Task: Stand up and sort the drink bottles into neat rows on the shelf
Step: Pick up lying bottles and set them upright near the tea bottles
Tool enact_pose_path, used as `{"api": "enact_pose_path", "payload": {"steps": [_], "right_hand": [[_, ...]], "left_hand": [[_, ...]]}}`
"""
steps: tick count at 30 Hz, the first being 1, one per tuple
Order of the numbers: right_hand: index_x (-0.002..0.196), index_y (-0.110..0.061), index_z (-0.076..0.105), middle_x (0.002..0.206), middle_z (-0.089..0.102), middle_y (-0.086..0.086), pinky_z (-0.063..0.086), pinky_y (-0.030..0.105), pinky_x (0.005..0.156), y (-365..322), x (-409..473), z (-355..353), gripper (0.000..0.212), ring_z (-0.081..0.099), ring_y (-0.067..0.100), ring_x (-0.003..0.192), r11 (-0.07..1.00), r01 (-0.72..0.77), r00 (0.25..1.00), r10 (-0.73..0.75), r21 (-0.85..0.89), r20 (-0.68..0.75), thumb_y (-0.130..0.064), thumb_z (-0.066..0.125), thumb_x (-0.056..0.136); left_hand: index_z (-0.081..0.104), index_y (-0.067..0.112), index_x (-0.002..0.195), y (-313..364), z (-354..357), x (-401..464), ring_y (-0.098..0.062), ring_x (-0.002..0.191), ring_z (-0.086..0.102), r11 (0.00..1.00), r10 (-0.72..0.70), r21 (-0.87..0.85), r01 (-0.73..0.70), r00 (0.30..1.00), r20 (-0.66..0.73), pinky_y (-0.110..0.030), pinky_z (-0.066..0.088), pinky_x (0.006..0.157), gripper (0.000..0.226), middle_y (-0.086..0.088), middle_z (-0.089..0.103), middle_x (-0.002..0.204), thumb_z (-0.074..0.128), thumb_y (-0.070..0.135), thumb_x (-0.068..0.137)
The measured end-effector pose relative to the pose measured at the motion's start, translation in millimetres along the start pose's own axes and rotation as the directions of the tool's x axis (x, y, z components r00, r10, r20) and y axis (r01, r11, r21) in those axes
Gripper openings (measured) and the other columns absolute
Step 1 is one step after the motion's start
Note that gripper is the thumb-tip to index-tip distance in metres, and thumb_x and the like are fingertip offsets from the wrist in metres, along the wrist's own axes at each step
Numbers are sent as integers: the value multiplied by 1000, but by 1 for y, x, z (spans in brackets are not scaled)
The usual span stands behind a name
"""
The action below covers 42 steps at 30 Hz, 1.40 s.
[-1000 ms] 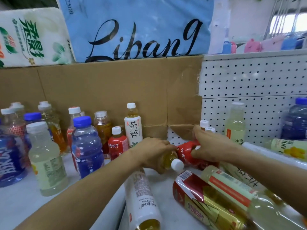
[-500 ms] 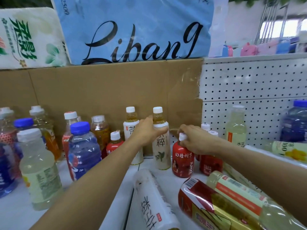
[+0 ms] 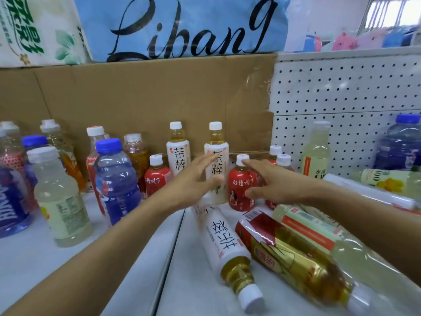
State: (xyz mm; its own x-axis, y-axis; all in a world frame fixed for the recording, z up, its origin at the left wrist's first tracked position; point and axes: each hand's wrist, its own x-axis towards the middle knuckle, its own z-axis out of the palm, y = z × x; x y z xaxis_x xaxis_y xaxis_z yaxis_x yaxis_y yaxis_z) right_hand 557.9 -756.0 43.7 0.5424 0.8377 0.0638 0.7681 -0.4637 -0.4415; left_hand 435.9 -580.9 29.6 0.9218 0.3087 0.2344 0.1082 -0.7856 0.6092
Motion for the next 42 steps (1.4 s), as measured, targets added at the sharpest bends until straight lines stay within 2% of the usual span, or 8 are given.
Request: {"api": "enact_pose_path", "payload": {"steps": [5, 11, 16, 21, 28, 33, 37, 42], "right_hand": [[148, -42, 27, 145, 43, -11, 41, 20, 85, 0, -54, 6, 70, 48, 4, 110, 999, 25, 994, -21, -32, 109, -45, 63, 89], [152, -36, 15, 154, 29, -7, 29, 28, 107, 0, -92, 21, 74, 33, 12, 135, 965, 88, 988, -54, -249, 142, -51, 56, 92], [152, -35, 9, 154, 24, -4, 31, 39, 113, 1, -112, 37, 79, 26, 16, 139, 925, 84, 996, -64, -371, 65, -56, 53, 90], [149, -37, 13, 149, 29, -4, 42, 39, 102, -1, -148, 46, 74, 34, 19, 132, 885, -24, 993, -33, -464, -115, -57, 52, 90], [144, -29, 16, 136, 36, 0, 46, 31, 84, -3, -185, 64, 71, 47, 19, 122, 855, -273, 940, 138, -440, -313, -61, 49, 89], [142, -25, 22, 143, 37, 1, 44, 32, 94, -1, -188, 69, 76, 49, 19, 124, 919, -308, 927, 233, -246, -293, -54, 62, 85], [139, -24, 32, 139, 43, 0, 43, 31, 91, -4, -190, 66, 74, 51, 16, 114, 949, -285, 923, 232, -138, -307, -47, 71, 81], [137, -20, 41, 98, 48, -11, 42, 30, 75, -24, -181, 47, 70, 51, 7, 84, 973, -213, 903, 163, -84, -399, -44, 73, 80]], "left_hand": [[40, 48, 141, 8, 21, -66, 18, 120, 28, 995, 38, 73, -64, 949, 312, -8, 22, 99, 47, 28, 32, 144, 47, 50, 95], [48, 36, 139, -4, 29, -78, 11, 136, 18, 994, 51, 77, -74, 962, 269, -22, 12, 118, 38, 28, 33, 142, 36, 21, 106], [38, 36, 147, -3, 23, -84, 4, 140, 14, 940, 46, 309, -143, 953, 300, -19, 5, 112, 70, 13, 25, 159, 49, -7, 93], [35, 39, 147, -1, 27, -83, -9, 147, 17, 819, 147, 501, -280, 946, 288, -28, 7, 116, 79, 12, 27, 159, 76, 15, 84], [44, 36, 139, -16, 22, -89, -11, 133, 42, 770, 289, 539, -342, 940, 183, -40, 45, 105, 75, 12, 47, 145, 81, 43, 74], [55, 26, 132, -29, 17, -94, -15, 111, 59, 907, 356, 288, -306, 924, -142, -44, 54, 92, 71, 8, 63, 124, 85, 35, 69], [59, 18, 127, -26, 7, -84, -8, 97, 61, 993, 60, -75, -96, 921, -386, -12, 49, 74, 59, 8, 65, 112, 82, 33, 75], [54, 14, 135, -38, 2, -71, -27, 124, 58, 966, -190, -241, 92, 886, -423, -38, 52, 93, 61, -8, 60, 137, 78, 30, 82]]}}
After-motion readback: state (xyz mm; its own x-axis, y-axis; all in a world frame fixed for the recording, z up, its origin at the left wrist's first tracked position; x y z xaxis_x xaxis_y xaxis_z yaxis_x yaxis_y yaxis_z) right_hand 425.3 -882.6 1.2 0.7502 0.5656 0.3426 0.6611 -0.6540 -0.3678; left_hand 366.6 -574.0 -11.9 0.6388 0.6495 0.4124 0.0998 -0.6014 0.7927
